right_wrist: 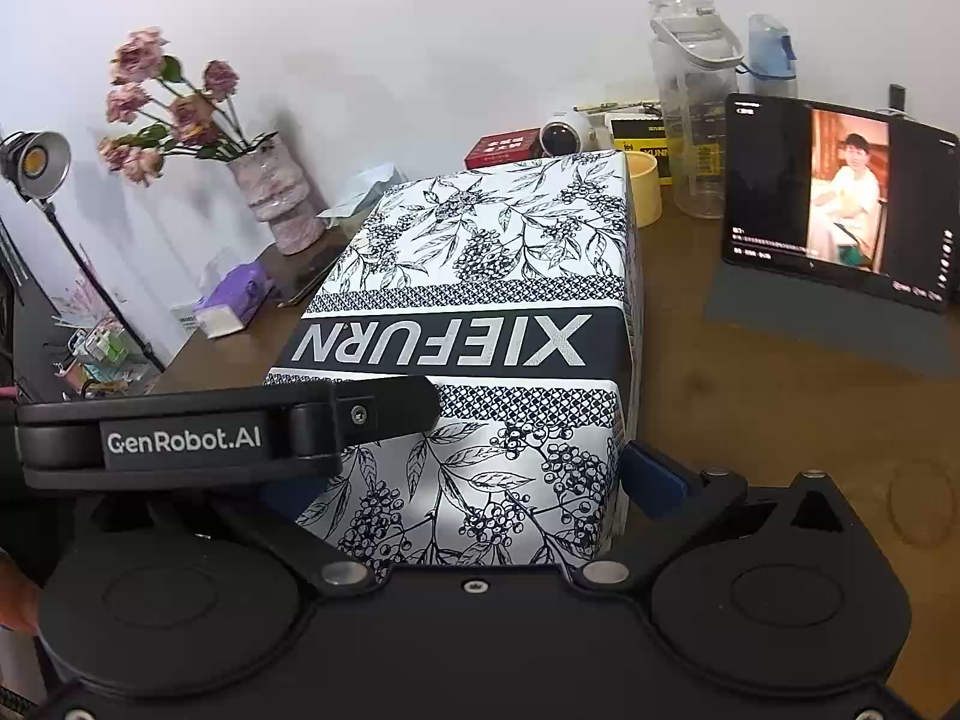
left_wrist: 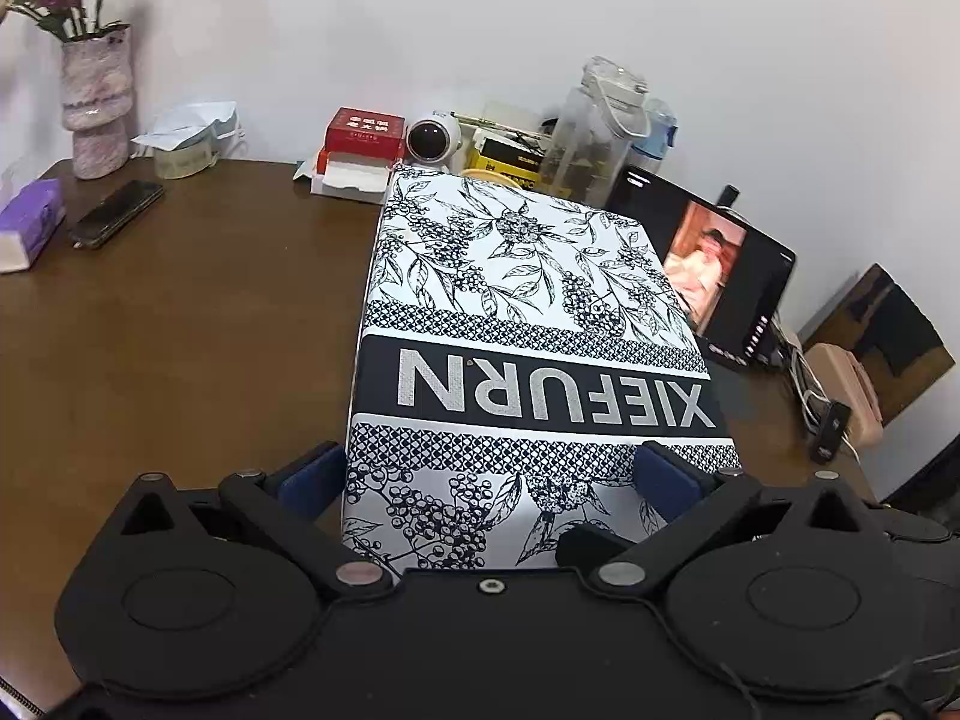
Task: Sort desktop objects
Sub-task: 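Lower the XIEFURN lid onto the floral box with both tools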
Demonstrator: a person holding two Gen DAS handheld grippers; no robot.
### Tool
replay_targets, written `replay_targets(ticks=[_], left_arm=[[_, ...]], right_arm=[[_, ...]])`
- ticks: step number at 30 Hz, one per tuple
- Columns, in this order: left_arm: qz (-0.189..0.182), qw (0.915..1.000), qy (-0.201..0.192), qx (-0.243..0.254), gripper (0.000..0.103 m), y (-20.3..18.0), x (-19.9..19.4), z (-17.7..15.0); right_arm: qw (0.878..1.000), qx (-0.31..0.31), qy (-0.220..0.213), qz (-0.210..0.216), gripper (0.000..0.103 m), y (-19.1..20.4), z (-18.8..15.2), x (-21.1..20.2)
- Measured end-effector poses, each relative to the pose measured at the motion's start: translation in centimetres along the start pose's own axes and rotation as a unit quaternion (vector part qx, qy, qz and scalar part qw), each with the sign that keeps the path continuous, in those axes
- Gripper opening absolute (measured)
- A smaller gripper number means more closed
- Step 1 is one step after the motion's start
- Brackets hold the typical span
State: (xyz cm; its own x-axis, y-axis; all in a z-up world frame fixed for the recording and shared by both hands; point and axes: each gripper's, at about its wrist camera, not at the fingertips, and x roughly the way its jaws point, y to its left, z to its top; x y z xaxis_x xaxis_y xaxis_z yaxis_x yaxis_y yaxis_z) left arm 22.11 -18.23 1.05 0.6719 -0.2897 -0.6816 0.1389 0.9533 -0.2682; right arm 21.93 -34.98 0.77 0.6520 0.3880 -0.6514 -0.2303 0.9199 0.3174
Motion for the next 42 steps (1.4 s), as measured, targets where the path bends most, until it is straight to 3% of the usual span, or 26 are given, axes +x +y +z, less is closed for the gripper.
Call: replay_targets(ticks=[8,17,30,42], left_arm=[[0.002,0.9999,0.015,-0.005,0.102,1.1,5.1,3.6],[0.004,0.9994,0.034,-0.006,0.102,2.2,10.2,6.8],[0.008,0.9985,0.054,-0.005,0.102,3.1,13.2,7.7],[0.011,0.9980,0.062,-0.005,0.102,3.1,13.2,7.5]], right_arm=[[1.000,0.007,0.012,-0.004,0.103,-2.5,4.1,5.4],[0.999,0.025,0.027,-0.004,0.103,-4.2,6.2,9.5],[0.998,0.037,0.045,-0.006,0.103,-5.1,6.6,12.3],[0.998,0.033,0.051,-0.008,0.103,-4.9,6.5,12.4]])
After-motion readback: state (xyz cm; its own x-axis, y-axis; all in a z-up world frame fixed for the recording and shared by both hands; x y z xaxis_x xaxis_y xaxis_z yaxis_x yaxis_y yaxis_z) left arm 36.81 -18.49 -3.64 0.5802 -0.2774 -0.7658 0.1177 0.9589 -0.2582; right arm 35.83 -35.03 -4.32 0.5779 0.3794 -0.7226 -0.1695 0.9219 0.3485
